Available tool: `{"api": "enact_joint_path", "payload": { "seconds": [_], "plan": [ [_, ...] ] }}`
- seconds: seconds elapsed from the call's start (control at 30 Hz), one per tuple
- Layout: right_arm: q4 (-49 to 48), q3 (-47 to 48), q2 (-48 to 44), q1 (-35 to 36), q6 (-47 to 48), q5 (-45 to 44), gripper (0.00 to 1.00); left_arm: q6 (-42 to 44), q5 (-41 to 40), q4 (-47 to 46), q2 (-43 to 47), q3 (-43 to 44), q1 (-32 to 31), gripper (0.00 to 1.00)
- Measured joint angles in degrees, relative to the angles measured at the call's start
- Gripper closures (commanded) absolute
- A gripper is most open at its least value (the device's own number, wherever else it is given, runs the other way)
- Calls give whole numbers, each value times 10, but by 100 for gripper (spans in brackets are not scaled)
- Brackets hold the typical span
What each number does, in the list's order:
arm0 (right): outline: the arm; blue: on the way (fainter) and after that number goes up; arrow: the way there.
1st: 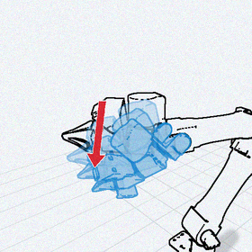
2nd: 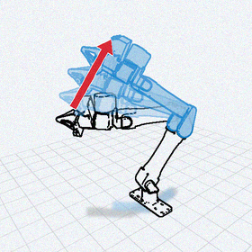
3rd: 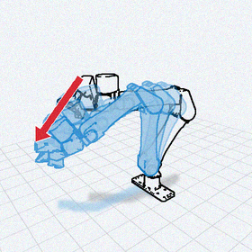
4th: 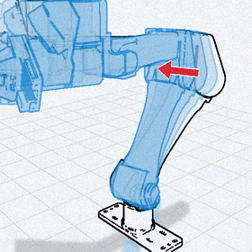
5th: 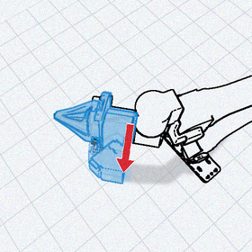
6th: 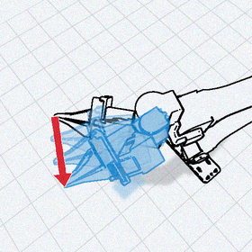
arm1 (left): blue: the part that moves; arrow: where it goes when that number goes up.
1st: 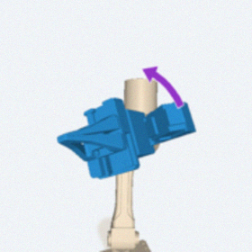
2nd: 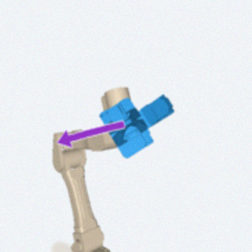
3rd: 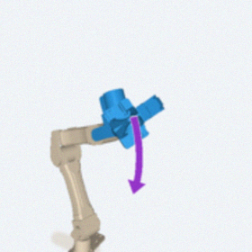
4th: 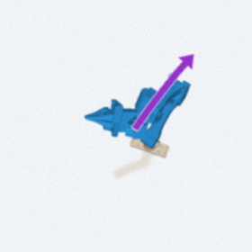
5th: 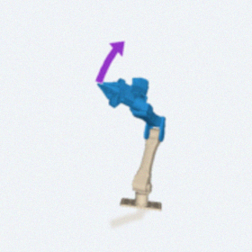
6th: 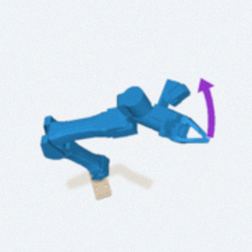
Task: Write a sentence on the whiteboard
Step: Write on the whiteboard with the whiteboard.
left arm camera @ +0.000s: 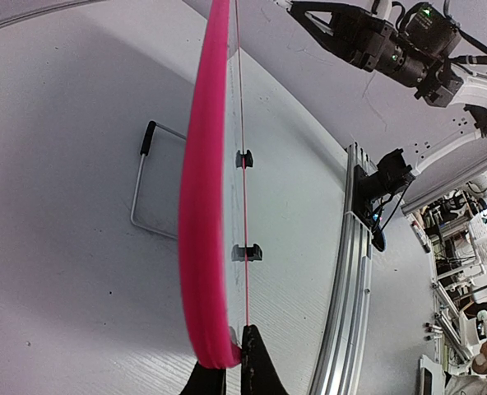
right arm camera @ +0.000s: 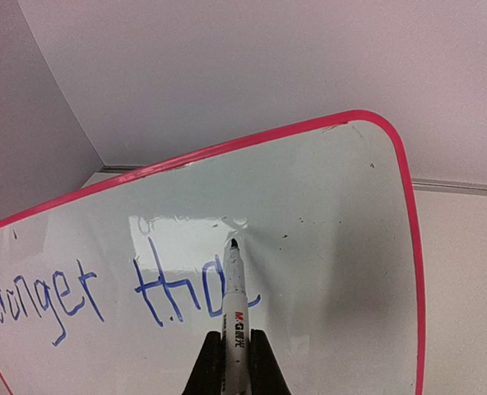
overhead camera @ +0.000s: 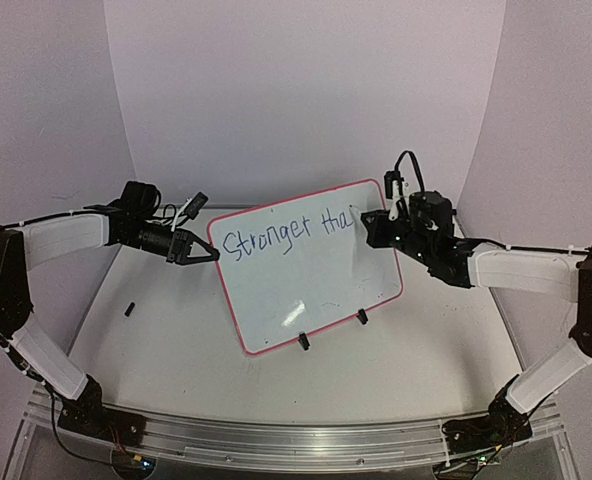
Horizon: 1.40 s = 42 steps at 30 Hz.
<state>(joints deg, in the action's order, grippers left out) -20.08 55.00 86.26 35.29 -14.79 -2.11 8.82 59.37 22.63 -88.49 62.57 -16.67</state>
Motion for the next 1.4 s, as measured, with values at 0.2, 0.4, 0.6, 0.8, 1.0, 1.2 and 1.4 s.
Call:
{"api": "enact_joint_path", "payload": {
  "seconds": [0.2,0.4,0.6,0.8,1.0,1.2,1.4],
  "plan": [
    [1,6,22,0,2,5,100,0,0,0,-1,0,0,100],
    [3,6,28,0,2,5,100,-1,1,0,-3,0,1,100],
    [0,-9,24,0,-5,6,100,-1,3,0,-4,1,1,100],
    [2,-34,16,0,-15,10,100,-3,4,0,-5,1,2,100],
    [5,-34,6,0,-16,12,100,-2,5,-1,-6,1,2,100],
    [5,-27,-4,0,-12,13,100,0,5,-1,-6,1,2,100],
    [4,-8,-3,0,-5,13,100,0,5,-1,-6,1,2,100]
  ]
}}
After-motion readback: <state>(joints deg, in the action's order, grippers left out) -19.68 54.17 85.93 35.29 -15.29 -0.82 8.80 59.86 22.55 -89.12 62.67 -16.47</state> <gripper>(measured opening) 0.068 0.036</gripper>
